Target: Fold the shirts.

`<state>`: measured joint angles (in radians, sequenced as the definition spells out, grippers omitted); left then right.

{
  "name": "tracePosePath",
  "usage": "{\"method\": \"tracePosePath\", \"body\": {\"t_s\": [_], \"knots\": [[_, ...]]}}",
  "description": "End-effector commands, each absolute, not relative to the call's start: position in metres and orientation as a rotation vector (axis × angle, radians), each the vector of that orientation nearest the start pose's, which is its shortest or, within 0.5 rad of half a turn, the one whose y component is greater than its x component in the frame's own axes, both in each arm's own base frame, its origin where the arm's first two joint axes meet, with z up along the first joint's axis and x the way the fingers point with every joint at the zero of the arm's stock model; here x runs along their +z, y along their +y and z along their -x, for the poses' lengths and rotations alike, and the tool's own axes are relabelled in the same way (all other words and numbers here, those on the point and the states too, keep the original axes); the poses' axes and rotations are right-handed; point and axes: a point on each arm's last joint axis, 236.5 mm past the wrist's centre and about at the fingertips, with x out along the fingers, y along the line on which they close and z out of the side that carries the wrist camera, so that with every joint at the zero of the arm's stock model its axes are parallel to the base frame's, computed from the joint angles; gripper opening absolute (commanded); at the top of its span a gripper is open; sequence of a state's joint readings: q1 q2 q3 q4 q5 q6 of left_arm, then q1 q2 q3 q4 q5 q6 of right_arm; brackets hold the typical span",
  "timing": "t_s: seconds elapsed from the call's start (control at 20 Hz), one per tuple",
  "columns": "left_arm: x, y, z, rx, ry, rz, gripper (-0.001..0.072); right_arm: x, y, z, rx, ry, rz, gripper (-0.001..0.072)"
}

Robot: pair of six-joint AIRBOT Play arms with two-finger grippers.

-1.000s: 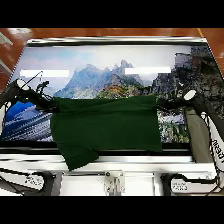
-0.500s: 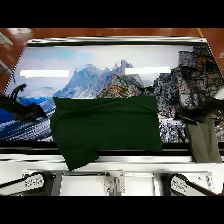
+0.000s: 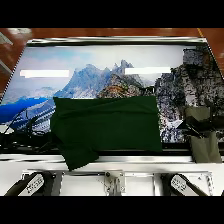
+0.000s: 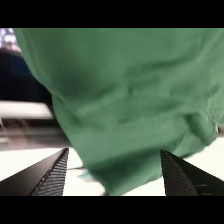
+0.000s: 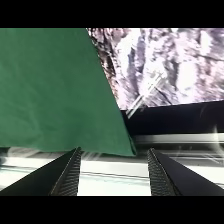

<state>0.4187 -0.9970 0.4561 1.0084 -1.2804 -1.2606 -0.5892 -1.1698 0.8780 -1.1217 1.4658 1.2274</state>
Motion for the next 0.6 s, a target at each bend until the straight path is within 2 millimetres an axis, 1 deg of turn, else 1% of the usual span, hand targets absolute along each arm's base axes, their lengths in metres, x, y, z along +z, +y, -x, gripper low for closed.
{"method": "tracePosePath", "body": {"t_s": [0.0,0.1,0.15,0.3,0.35,0.4,0.45,0.5,0.55], "knots": [[-0.106,-0.041,-0.185,-0.148,1.587,0.695,0.0648,-0.024,-0.045,-0.252,0.121,1.484,-0.641,0.0539],[-0.113,-0.043,-0.170,-0.164,1.673,0.699,0.0648,-0.024,-0.045,-0.251,0.123,1.487,-0.643,0.0539],[-0.116,-0.044,-0.167,-0.165,1.694,0.705,0.0648,-0.024,-0.045,-0.251,0.123,1.487,-0.643,0.0539],[-0.120,-0.049,-0.170,-0.194,1.694,0.706,0.0646,-0.024,-0.045,-0.252,0.111,1.487,-0.653,0.0539],[-0.120,-0.055,-0.171,-0.209,1.695,0.718,0.0642,-0.024,-0.045,-0.252,0.106,1.487,-0.658,0.0539],[-0.119,-0.063,-0.172,-0.230,1.700,0.734,0.0628,-0.024,-0.045,-0.252,0.101,1.487,-0.664,0.0539],[-0.120,-0.069,-0.172,-0.245,1.705,0.728,0.0563,-0.024,-0.045,-0.252,0.097,1.489,-0.669,0.0539],[-0.123,-0.071,-0.175,-0.242,1.703,0.710,0.0549,-0.024,-0.045,-0.252,0.095,1.490,-0.671,0.0539],[-0.126,-0.071,-0.177,-0.230,1.697,0.701,0.0503,-0.024,-0.045,-0.252,0.093,1.491,-0.673,0.0539]]}}
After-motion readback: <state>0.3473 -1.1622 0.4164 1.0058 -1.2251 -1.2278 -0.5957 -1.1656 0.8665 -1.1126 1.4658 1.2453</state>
